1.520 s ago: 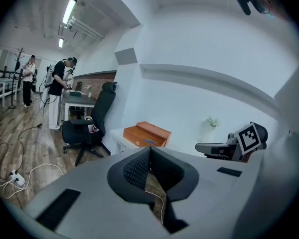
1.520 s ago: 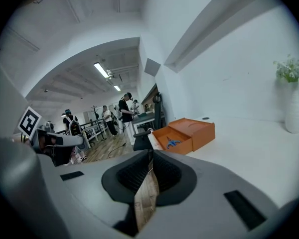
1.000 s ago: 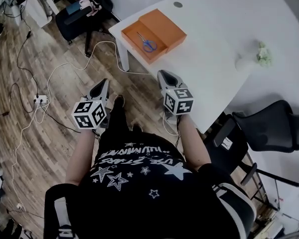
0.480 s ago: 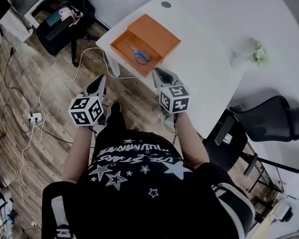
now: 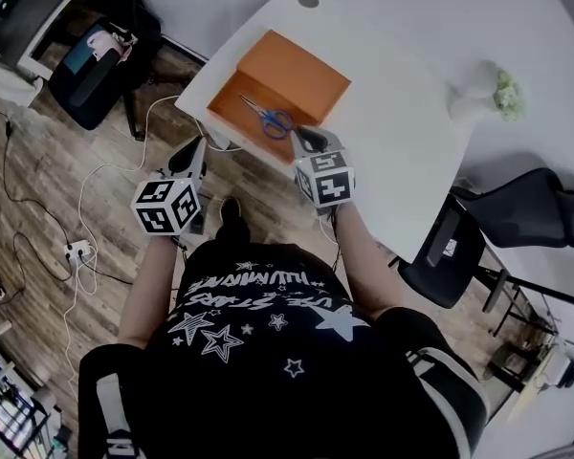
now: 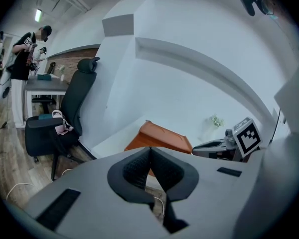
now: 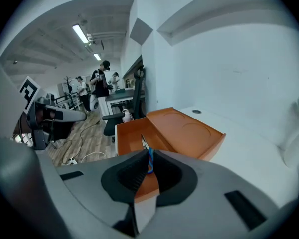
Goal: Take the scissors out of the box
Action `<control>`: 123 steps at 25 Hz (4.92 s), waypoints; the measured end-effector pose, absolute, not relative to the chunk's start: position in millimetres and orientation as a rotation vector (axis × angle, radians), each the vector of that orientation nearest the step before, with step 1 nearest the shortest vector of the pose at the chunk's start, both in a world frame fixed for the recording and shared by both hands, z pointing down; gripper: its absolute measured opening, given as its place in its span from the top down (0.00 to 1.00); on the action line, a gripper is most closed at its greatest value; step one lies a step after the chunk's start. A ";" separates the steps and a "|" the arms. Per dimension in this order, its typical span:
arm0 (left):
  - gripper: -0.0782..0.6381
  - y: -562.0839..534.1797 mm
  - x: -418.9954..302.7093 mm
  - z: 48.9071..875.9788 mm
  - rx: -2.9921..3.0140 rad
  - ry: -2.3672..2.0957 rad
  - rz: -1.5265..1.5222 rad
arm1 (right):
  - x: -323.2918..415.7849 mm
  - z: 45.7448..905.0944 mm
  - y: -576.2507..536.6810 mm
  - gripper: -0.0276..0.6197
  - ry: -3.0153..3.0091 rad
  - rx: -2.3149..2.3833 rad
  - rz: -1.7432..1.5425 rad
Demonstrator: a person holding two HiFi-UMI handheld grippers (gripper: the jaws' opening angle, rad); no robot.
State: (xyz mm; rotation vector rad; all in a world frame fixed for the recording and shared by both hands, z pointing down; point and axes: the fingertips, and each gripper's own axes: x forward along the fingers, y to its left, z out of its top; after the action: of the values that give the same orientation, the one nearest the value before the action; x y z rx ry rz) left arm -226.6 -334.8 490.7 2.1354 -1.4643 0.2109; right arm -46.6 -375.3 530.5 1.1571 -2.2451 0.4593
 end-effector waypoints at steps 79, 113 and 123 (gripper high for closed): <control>0.87 -457.2 -306.6 541.6 2.108 -1.256 0.178 | -118.1 591.7 -432.8 0.80 -1.794 0.726 0.302; 0.87 -227.8 -141.6 475.0 2.113 -1.494 0.122 | 8.6 480.5 -265.5 0.80 -2.248 0.849 0.052; 0.87 -145.2 -107.7 467.9 2.088 -1.557 0.082 | 50.2 480.5 -183.7 0.80 -2.304 0.849 0.065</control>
State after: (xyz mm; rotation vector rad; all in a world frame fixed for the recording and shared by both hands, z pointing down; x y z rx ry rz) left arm -107.7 -145.2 467.9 2.0880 -1.5570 0.0823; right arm 50.2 -183.7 480.5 0.8490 -2.3036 0.0646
